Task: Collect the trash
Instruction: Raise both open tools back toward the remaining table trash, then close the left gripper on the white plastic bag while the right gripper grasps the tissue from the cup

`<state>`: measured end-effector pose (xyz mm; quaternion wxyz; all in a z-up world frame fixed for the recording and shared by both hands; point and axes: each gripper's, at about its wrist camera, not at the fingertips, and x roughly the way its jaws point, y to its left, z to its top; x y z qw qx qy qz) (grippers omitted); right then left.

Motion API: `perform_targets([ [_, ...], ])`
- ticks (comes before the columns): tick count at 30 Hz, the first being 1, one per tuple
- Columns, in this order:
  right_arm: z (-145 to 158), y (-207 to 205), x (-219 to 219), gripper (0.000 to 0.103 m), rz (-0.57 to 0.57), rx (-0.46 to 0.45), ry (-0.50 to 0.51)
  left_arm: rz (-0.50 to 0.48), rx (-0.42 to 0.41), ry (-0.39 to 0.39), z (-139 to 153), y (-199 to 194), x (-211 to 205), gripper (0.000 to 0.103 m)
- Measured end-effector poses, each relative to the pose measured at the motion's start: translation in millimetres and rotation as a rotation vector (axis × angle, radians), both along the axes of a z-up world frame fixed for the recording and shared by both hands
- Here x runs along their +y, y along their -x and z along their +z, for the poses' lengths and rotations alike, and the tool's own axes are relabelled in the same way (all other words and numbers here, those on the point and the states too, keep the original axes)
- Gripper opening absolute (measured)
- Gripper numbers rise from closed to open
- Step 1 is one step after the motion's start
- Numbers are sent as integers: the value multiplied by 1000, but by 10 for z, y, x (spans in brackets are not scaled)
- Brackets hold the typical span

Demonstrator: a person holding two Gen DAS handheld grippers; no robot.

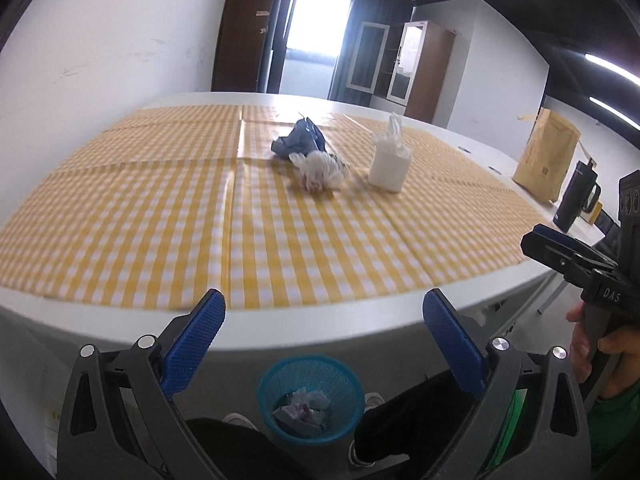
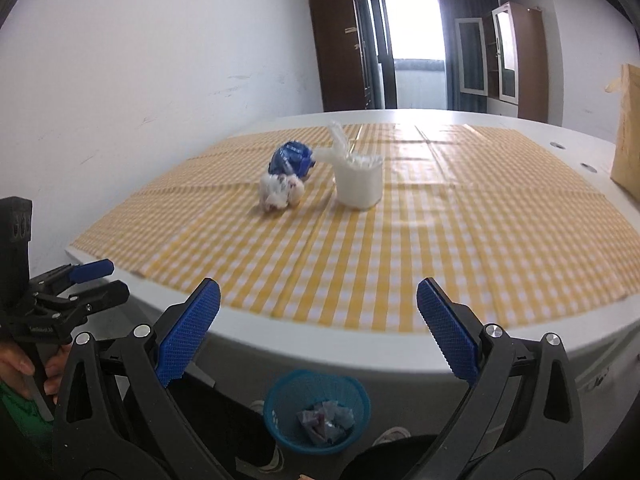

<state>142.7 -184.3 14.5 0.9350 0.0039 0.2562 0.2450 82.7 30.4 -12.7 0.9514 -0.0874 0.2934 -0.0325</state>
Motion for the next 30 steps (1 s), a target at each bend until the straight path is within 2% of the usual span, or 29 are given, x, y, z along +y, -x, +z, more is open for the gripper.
perform_targets([
  [8,181,-462,119,94,6,-13,20,17,1,33,84,-391,149,97],
  [12,203,-679,211,85,25,4,24,34,22,24,83,-615,228,97],
  [21,259,-1054,458,85,37,3,86,38,46,42,179,-999,345,97],
  [30,212,-1493,691,84,44,11,168,6,83,26,145,-1426,239,97],
])
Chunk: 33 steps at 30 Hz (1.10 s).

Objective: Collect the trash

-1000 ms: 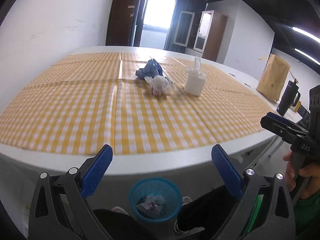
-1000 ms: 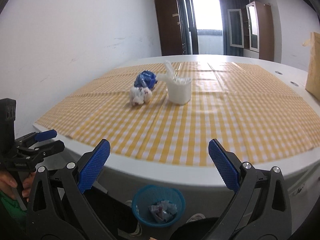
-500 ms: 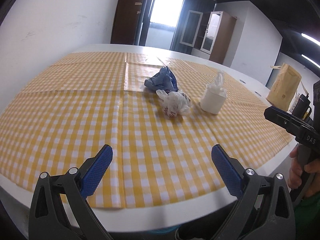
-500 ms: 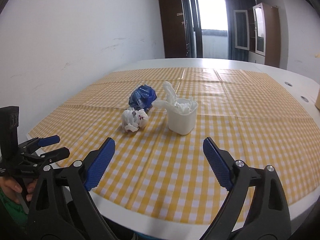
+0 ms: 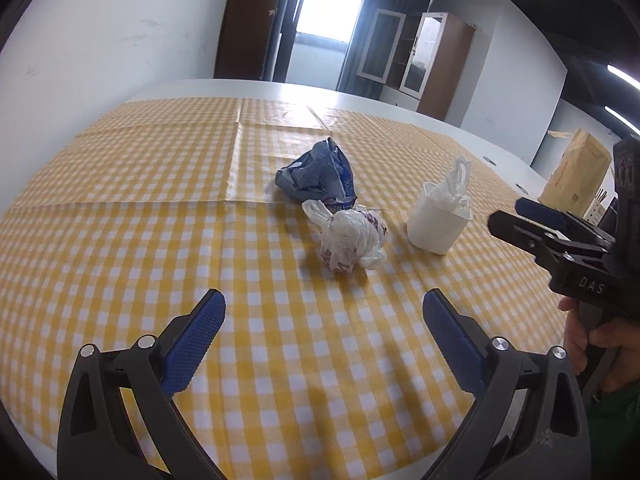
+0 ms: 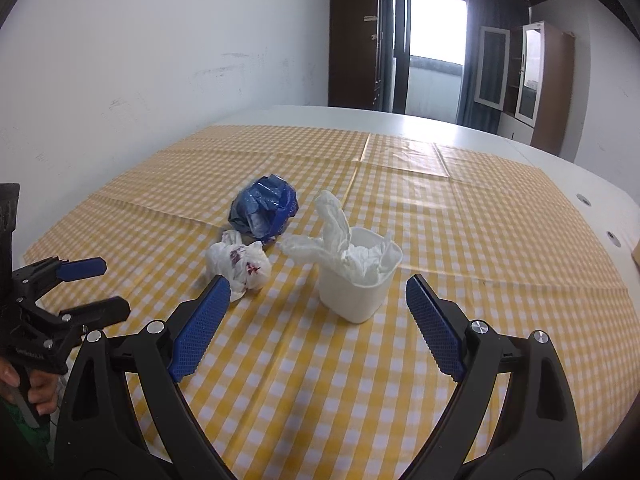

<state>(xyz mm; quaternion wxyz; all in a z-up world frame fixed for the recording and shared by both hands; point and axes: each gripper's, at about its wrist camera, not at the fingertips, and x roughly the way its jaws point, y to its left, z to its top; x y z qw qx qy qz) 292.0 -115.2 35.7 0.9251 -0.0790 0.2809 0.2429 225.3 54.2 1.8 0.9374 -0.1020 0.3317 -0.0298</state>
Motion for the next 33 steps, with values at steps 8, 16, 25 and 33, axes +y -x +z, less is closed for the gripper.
perform_targets([
  [8,-41,-352,195,70,22,34,55,-11,46,-44,-37,-318,-7,96],
  [16,-135,-551,205,39,34,90,20,-55,84,-73,-76,-641,-102,96],
  [25,-111,-534,156,8,51,90,-14,-84,149,-145,-151,-983,-301,77],
  [33,122,-333,-38,4,56,22,-57,-88,119,-152,-99,-898,-366,45],
])
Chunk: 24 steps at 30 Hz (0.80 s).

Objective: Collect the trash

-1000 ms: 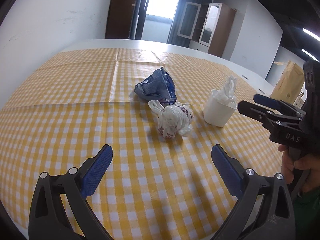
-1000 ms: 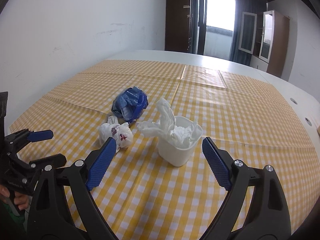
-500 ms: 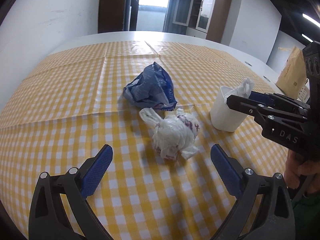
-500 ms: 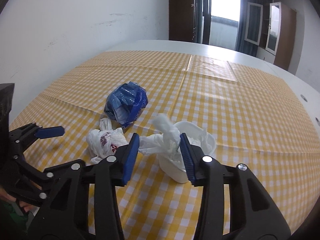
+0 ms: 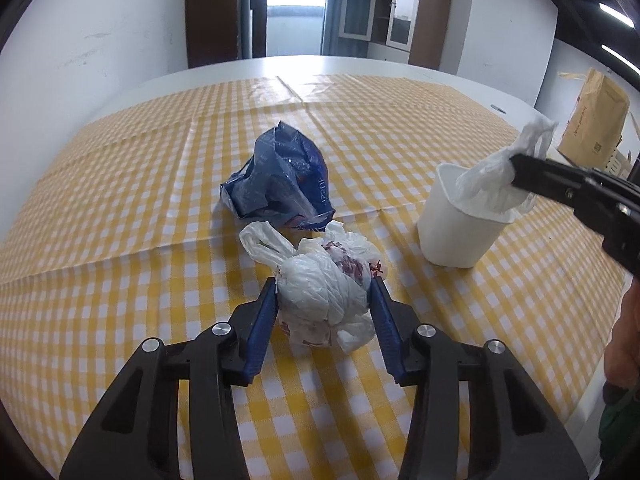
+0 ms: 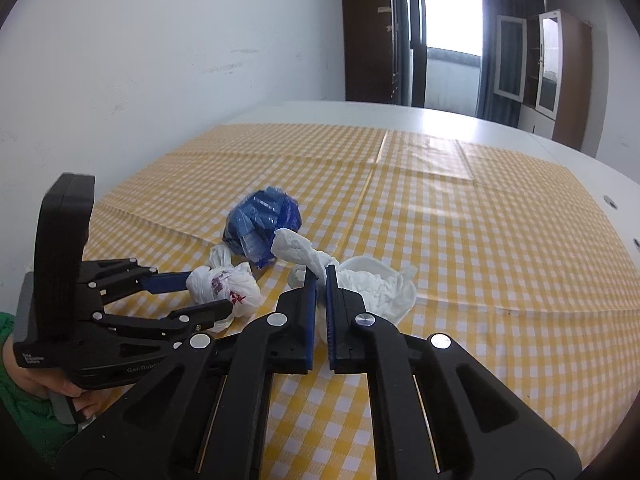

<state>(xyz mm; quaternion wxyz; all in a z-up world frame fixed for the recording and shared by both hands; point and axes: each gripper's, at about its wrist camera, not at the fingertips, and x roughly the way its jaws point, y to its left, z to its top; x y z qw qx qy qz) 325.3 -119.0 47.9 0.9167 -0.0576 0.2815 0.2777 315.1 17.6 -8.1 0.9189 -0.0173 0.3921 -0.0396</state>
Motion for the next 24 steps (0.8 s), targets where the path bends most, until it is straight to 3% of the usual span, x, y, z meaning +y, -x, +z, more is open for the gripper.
perform_targets([
  [7,280,333,-102,4,-3,-44,-29,14,-52,53,200,380,26,45],
  [12,256,592,-232,4,-7,-24,-57,22,-90,119,264,758,59,45],
  [24,256,1245,-332,4,-8,-59,-74,28,-197,145,548,1417,15,45],
])
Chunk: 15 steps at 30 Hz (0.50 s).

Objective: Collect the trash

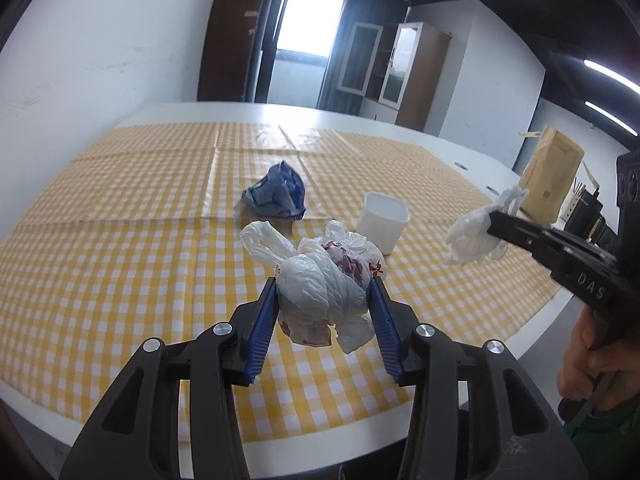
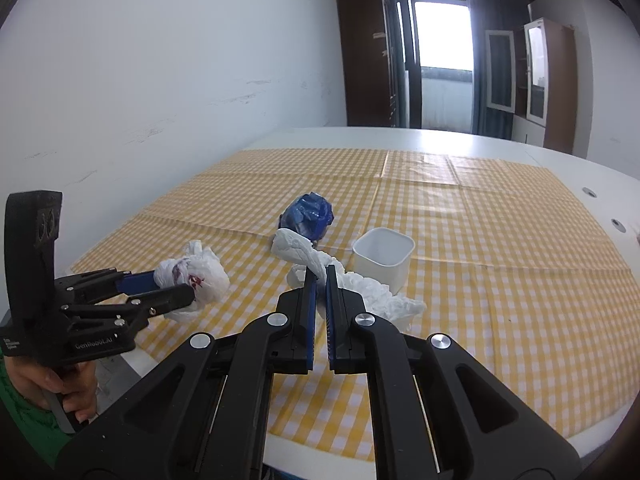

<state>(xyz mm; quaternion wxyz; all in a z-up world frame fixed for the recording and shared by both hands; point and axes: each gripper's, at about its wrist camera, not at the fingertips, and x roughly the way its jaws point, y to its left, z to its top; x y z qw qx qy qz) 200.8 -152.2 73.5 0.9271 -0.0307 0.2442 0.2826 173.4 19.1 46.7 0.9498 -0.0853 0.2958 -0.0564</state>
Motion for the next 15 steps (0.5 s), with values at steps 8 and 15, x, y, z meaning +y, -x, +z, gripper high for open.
perform_targets([
  [8,8,444,-80,4,17,-15,-12,-25,-103,16,312,490,-90,45],
  [15,-159,768,-118,4,27,-11,-17,-47,-111,34,230,810,-185,45],
])
